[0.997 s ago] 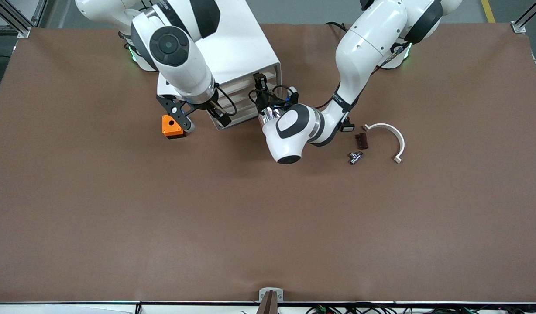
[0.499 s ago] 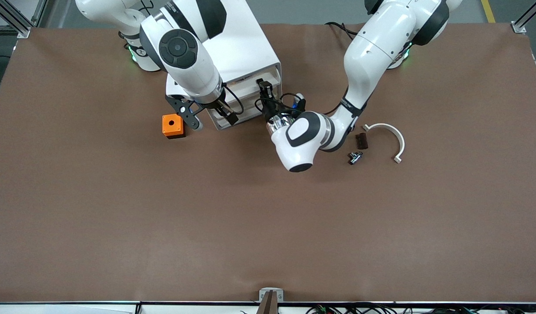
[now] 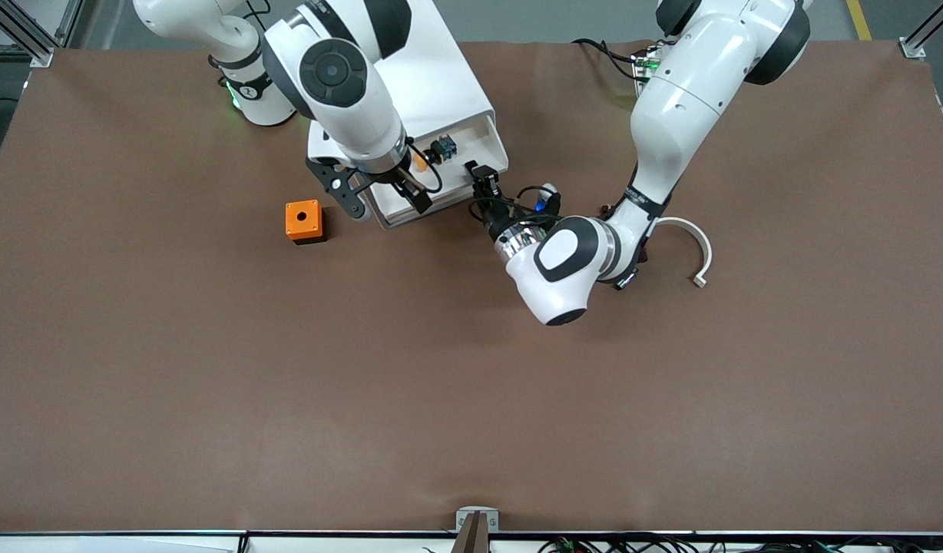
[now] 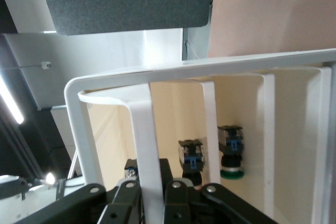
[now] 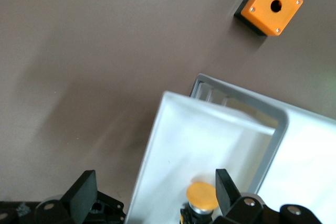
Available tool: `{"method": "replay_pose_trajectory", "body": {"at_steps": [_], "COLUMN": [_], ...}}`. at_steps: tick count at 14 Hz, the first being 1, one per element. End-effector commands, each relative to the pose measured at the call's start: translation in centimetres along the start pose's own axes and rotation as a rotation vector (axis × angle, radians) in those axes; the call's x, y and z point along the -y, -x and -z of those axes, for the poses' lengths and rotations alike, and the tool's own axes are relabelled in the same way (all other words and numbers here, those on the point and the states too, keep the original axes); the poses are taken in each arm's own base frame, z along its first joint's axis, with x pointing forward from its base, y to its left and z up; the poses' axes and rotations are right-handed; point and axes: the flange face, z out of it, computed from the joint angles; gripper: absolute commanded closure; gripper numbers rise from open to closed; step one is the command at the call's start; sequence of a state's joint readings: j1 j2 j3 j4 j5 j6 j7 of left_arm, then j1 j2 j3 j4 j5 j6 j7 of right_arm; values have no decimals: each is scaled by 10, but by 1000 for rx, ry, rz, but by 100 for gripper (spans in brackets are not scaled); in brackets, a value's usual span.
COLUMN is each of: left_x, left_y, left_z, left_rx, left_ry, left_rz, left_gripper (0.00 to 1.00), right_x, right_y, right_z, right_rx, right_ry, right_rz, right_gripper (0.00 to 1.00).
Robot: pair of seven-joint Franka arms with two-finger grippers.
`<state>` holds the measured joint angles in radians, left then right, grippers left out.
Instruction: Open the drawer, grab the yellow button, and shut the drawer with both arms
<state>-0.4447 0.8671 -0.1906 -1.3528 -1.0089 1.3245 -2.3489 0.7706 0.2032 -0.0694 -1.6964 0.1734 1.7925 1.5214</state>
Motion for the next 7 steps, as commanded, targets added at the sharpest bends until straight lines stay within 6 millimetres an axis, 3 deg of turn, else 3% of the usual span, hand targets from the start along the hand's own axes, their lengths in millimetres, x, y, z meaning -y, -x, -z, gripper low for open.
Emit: {"method": "replay_pose_trajectory", "body": {"at_steps": [1,7], "left_x": [-13,-19], "left_y": [-10,-23], "left_z": [26,54], "left_rx": [60,105], "left_ry": [-9,-5], "left_rz": [-14,-6], "left_gripper": [89,88], "right_x": [3,4], "right_y": [22,55], "right_z": [-12,-36], "right_rx": [7,-3], "right_ry": [-2,6], "right_rz": [-22,-47], "right_gripper": [0,0]}}
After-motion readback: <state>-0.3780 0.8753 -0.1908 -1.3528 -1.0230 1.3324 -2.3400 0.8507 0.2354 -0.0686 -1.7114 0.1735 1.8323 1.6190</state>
